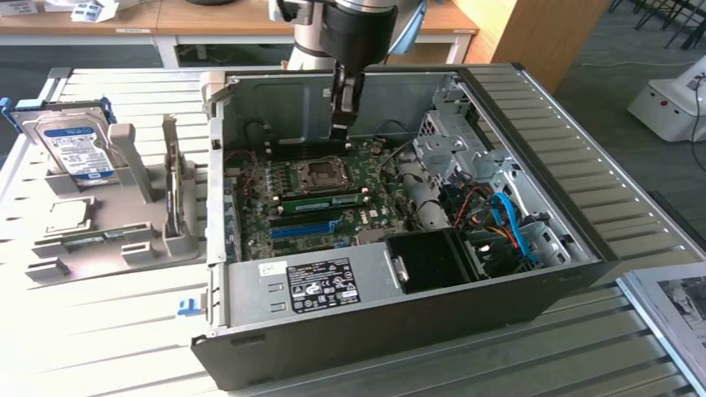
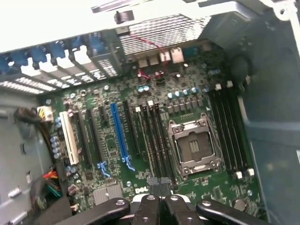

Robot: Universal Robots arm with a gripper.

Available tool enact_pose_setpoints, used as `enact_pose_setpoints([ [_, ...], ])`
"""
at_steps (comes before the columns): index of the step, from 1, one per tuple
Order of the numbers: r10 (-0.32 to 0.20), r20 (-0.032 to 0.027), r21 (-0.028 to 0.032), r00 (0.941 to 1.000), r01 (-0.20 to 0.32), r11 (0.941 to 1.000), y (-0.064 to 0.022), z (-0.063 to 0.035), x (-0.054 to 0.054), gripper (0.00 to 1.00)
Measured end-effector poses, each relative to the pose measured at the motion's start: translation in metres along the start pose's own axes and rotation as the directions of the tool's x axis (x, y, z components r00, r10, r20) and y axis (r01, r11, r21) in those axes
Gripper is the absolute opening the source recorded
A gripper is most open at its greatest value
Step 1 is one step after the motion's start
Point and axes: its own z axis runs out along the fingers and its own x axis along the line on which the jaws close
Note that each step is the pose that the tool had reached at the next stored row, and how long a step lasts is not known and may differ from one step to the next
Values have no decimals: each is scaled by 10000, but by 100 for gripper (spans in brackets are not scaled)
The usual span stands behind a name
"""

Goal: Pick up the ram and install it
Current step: 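Press down the ram until it locks into place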

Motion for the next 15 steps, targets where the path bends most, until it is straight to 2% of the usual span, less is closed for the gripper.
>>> enact_pose_setpoints([
  [3,551,28,7,9985,-551,9985,0,1,0,10],
  [7,1265,62,15,9919,-1265,9920,0,2,0,10],
  [11,1985,98,20,9800,-1985,9801,0,4,0,10],
  [15,2699,135,22,9628,-2700,9629,0,5,0,10],
])
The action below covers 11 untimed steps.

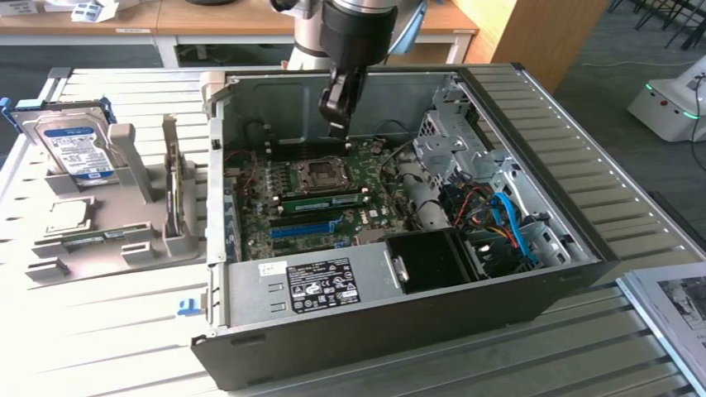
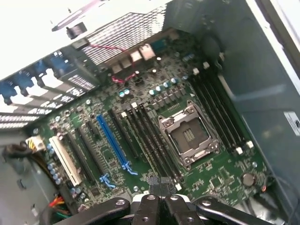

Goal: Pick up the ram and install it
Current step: 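Press down the ram until it locks into place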

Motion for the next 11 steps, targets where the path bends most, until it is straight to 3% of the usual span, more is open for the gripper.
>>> enact_pose_setpoints([
  [6,1086,53,13,9941,-1086,9941,0,2,0,10],
  [11,1984,98,20,9801,-1984,9801,0,4,0,10],
])
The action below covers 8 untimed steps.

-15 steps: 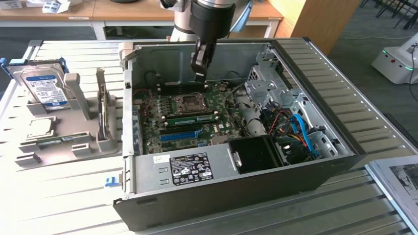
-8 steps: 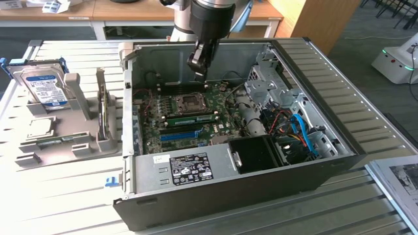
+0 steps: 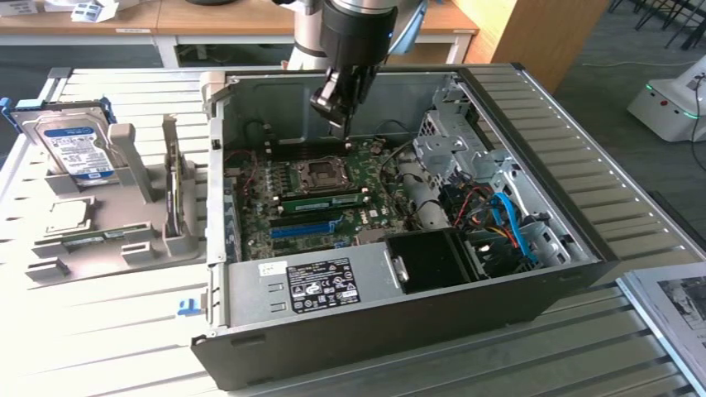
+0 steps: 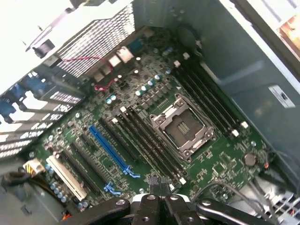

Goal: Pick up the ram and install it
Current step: 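Press down the ram until it locks into place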

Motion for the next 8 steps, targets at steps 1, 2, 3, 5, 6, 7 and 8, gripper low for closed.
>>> enact_pose_setpoints([
  [1,180,9,2,9998,-180,9998,0,0,0,10],
  [2,359,17,5,9994,-359,9994,0,1,0,10],
  [3,539,26,7,9985,-539,9985,0,1,0,10],
  [5,898,44,11,9960,-898,9960,0,2,0,10],
  [6,1087,53,14,9941,-1087,9941,0,2,0,10],
  [7,1265,61,15,9919,-1265,9920,0,2,0,10],
  [8,1448,71,16,9894,-1448,9895,0,3,0,10],
])
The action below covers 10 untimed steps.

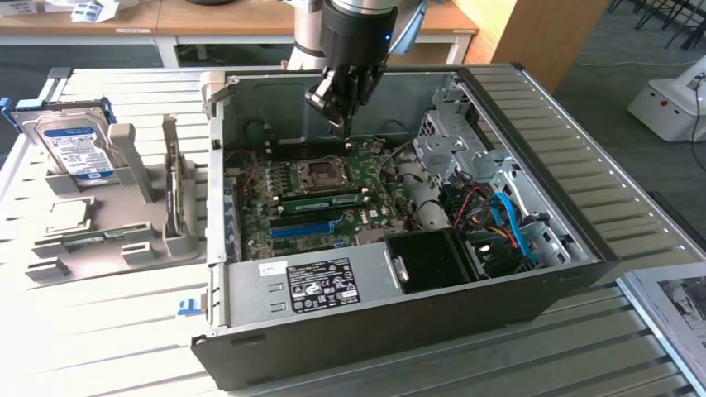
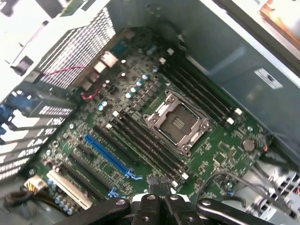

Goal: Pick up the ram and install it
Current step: 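Press down the ram until it locks into place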

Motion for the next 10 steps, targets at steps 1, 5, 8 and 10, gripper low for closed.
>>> enact_pose_setpoints([
  [1,179,9,2,9998,-179,9998,0,1,0,10],
  [5,908,45,11,9959,-908,9959,0,2,0,10],
  [8,1442,71,16,9895,-1442,9895,0,3,0,10],
  [10,1797,89,18,9837,-1797,9837,0,4,0,10],
])
